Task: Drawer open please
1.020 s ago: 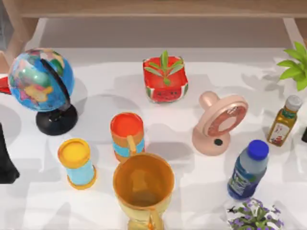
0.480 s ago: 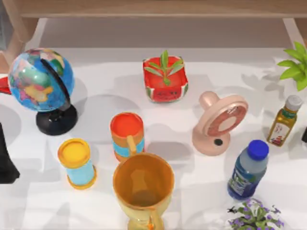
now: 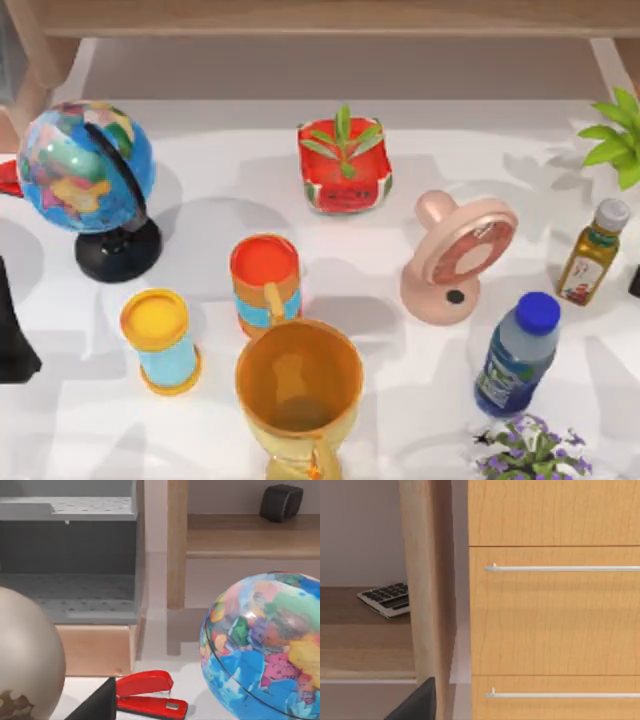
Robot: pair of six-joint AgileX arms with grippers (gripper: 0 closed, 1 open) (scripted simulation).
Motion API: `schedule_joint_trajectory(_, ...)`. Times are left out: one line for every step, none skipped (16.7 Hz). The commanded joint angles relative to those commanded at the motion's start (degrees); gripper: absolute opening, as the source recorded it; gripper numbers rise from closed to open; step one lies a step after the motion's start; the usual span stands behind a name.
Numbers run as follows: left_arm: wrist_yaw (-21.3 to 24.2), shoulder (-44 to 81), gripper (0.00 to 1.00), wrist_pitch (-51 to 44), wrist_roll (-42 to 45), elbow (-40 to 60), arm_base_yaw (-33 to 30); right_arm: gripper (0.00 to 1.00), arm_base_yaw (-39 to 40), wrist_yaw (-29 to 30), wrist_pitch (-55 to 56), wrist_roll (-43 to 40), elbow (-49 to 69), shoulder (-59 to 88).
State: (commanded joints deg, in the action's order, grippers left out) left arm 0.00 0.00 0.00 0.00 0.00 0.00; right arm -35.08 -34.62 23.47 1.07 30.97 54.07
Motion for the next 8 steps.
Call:
schedule_joint_trajectory(0.00,0.00,1.00,0.00,0.00,0.00,0.00,1.00,-1.70,-1.68,1.19,0.01,1.55,2.77)
schedule_joint_trajectory(0.00,0.00,1.00,0.00,0.00,0.00,0.00,1.00,-3.05,-3.03,2.15,0.01,2.80,4.91)
schedule_joint_trajectory(0.00,0.00,1.00,0.00,0.00,0.00,0.00,1.00,-4.07,-4.05,2.88,0.00,3.76,6.47)
schedule_joint_trajectory(0.00,0.00,1.00,0.00,0.00,0.00,0.00,1.00,-4.72,-4.69,3.35,-0.01,4.36,7.43)
schedule_joint_trajectory(0.00,0.00,1.00,0.00,0.00,0.00,0.00,1.00,-4.92,-4.89,3.49,-0.02,4.55,7.73)
schedule_joint_trajectory(0.00,0.00,1.00,0.00,0.00,0.00,0.00,1.00,-4.92,-4.89,3.49,-0.02,4.55,7.73)
schedule_joint_trajectory(0.00,0.00,1.00,0.00,0.00,0.00,0.00,1.00,-4.92,-4.89,3.49,-0.02,4.55,7.73)
schedule_joint_trajectory(0.00,0.00,1.00,0.00,0.00,0.00,0.00,1.00,-4.92,-4.89,3.49,-0.02,4.55,7.73)
